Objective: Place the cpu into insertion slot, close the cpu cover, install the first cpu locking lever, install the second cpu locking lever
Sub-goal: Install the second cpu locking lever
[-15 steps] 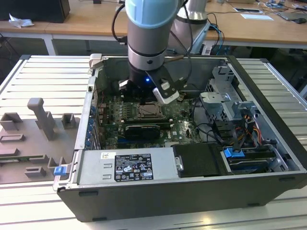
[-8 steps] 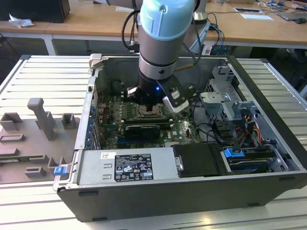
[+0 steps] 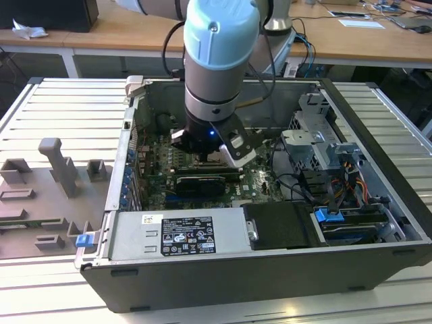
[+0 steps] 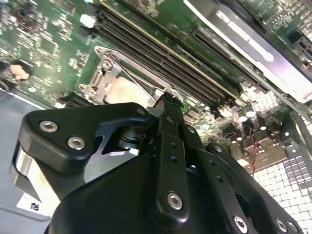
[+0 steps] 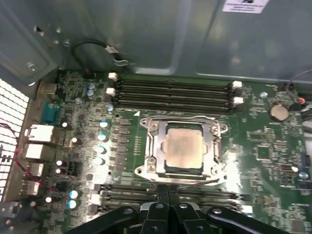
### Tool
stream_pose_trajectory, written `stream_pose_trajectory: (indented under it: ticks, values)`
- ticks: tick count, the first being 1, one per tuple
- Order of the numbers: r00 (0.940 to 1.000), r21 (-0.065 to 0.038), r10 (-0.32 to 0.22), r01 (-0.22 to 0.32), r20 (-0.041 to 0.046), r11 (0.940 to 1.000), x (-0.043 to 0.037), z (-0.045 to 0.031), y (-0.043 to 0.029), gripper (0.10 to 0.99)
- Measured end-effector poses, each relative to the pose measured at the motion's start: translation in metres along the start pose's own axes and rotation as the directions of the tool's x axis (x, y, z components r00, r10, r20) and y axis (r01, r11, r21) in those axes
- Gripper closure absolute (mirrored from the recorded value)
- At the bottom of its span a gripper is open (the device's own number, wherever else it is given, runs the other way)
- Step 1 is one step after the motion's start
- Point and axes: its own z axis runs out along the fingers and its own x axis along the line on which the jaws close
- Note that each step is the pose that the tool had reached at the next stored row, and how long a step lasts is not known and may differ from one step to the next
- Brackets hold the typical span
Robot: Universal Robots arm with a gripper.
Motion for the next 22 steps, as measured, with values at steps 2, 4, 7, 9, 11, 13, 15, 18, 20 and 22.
stream_pose_trajectory:
  ticks: [2, 4, 7, 9, 11, 13, 15, 18, 20, 22]
  values:
    - [1.0, -0.001, 0.0, 0.0, 0.0, 1.0, 0.0036, 0.0049, -0.0014, 0.98]
    - [1.0, -0.001, 0.0, 0.0, 0.0, 1.0, 0.0049, 0.0082, -0.0023, 0.98]
    - [1.0, -0.001, 0.0, 0.0, -0.0001, 1.0, 0.0065, 0.0133, -0.0039, 0.98]
    - [1.0, -0.001, 0.0, 0.0, -0.0001, 1.0, 0.0077, 0.0172, -0.0051, 0.98]
    - [1.0, -0.002, 0.0, 0.0, 0.0001, 1.0, 0.0113, 0.0207, -0.0059, 0.98]
    - [1.0, -0.007, 0.0, 0.0, 0.0003, 1.0, 0.0153, 0.0243, -0.0068, 0.98]
    - [1.0, -0.012, 0.0, 0.0, 0.0007, 0.9999, 0.0157, 0.0269, -0.0075, 0.98]
    - [1.0, -0.023, 0.0, 0.0, 0.0015, 0.9997, 0.0159, 0.0311, -0.0089, 0.98]
    - [1.0, -0.031, 0.0, 0.0, 0.0022, 0.9995, 0.0162, 0.0341, -0.0098, 0.98]
    - [1.0, -0.036, 0.0, 0.0, 0.0023, 0.9994, 0.0174, 0.0362, -0.0104, 0.98]
